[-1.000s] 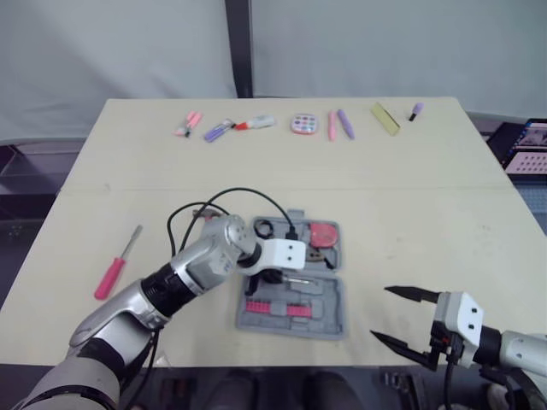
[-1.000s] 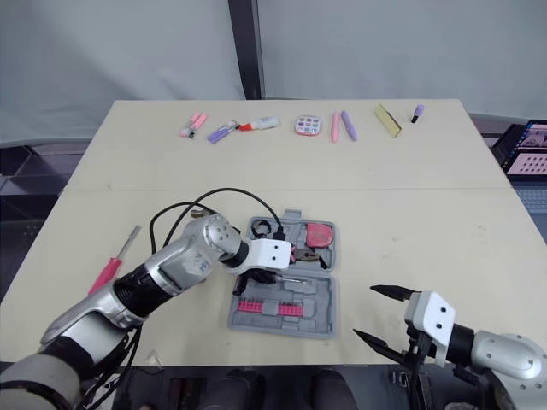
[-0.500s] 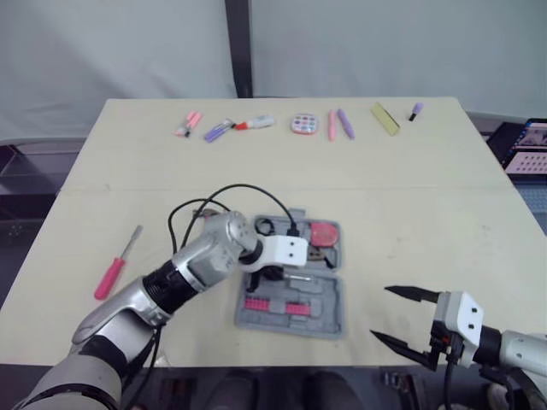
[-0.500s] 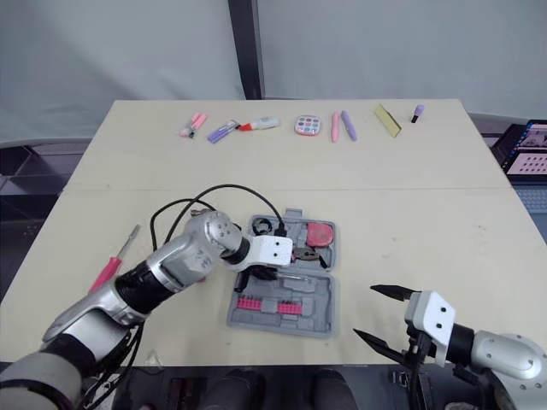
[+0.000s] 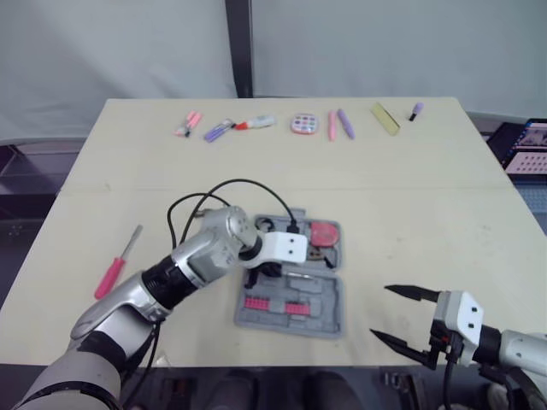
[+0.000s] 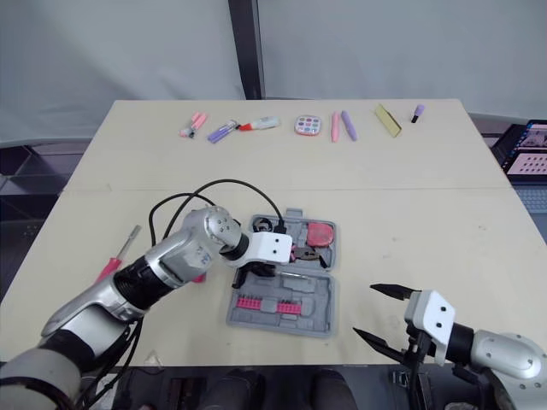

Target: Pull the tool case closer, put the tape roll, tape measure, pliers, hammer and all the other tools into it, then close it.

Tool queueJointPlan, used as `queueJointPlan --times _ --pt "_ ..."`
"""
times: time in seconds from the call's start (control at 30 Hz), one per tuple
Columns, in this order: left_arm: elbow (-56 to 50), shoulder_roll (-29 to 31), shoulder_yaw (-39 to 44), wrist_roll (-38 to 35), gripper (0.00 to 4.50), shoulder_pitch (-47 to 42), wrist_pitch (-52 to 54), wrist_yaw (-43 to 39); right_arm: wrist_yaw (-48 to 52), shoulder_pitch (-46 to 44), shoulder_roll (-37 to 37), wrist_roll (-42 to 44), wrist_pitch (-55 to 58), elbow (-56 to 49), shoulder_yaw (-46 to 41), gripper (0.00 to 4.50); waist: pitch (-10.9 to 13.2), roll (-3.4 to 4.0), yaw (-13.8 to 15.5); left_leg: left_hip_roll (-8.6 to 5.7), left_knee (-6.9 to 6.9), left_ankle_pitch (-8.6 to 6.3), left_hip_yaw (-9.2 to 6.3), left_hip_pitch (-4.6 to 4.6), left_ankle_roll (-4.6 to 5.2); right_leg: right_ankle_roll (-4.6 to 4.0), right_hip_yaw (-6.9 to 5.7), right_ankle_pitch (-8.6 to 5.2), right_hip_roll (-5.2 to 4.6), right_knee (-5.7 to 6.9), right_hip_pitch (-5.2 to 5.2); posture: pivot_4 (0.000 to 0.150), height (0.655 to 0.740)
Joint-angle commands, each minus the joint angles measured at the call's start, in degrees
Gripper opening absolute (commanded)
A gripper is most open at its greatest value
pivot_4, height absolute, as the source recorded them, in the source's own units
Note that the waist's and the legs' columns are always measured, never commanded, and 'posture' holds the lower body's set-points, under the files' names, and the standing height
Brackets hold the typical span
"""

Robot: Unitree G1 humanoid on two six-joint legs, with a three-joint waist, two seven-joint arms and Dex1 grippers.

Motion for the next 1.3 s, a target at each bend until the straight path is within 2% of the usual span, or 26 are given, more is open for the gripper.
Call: queueJointPlan --times 0.03,0.73,0.8,0.87,0.9,0.93,1.03,1.17,1.3 --pt "-0.45 -0.01 -0.43 1.21 0.02 -1.44 -0.81 -1.36 -0.68 0.52 0.56 0.7 -0.07 -2.1 -0.71 4.5 0.0 0.0 -0.02 0.0 0.0 0.0 0.0 0.0 0.0 0.0 0.0 0.0 0.0 0.0 0.0 0.15 0.74" --pt "3.47 -3.37 -0.68 3.35 0.02 -3.25 -0.69 -3.15 -1.36 0.73 1.2 0.28 -0.11 -2.44 -0.28 4.5 0.0 0.0 -0.01 0.0 0.01 0.0 0.0 0.0 0.01 0.0 -0.01 0.0 0.0 0.02 0.0 0.15 0.74" --pt "3.31 -3.56 -0.36 2.95 1.06 -3.24 0.12 -3.41 -1.29 0.68 1.19 0.22 -0.21 -2.34 -0.24 4.5 0.0 0.0 -0.01 0.0 0.01 0.0 0.0 0.0 0.01 0.0 -0.01 0.0 0.0 0.02 0.0 0.15 0.74" --pt "2.76 -3.62 0.2 2.54 1.87 -3.19 0.68 -3.58 -1.25 0.64 1.18 0.25 -0.21 -2.34 -0.22 4.5 0.0 0.0 -0.02 0.0 0.01 0.0 -0.01 0.0 0.01 0.0 -0.01 0.0 0.0 0.03 0.0 0.15 0.74" --pt "2.26 -3.63 0.76 2.11 2.49 -3.24 1.34 -3.78 -1.22 0.63 1.17 0.27 -0.21 -2.33 -0.22 4.5 0.0 0.0 -0.03 0.0 0.02 0.0 0.0 0.0 0.01 0.0 -0.01 0.0 0.0 0.03 0.0 0.15 0.74" --pt "1.64 -3.57 1.39 1.52 2.88 -3.35 2.29 -4.14 -1.2 0.63 1.19 0.25 -0.25 -2.26 -0.2 4.5 0.0 0.0 -0.04 0.0 0.01 0.0 0.0 0.0 0.01 0.0 -0.01 0.0 0.0 0.03 -0.01 0.15 0.74" --pt "-0.21 -3.26 3.18 -0.21 4.47 -3.86 5.34 -5.39 -1.03 0.58 1.15 0.24 -0.36 -2.07 -0.12 4.5 0.0 0.0 -0.04 0.0 0.01 0.0 0.0 0.0 0.01 0.0 -0.01 0.0 0.0 0.05 -0.02 0.15 0.74" --pt "-3.84 -2.92 9.02 -4.66 4.47 -3.59 10.51 -5.27 -0.82 -0.08 1.08 0.27 -0.42 -1.62 0.29 4.5 0.0 0.0 -0.04 0.0 0.01 0.0 -0.01 -0.01 0.01 0.0 0.0 0.0 0.0 0.05 -0.03 0.15 0.74" --pt "-2.71 -3.87 14.59 -7.98 3.11 -1.28 6.23 -1.54 -0.74 -0.51 1.01 0.24 -0.51 -1.37 0.65 4.5 0.0 0.0 -0.06 0.0 0.03 0.0 -0.01 -0.01 0.01 0.0 0.0 0.0 -0.01 0.05 -0.02 0.15 0.74"
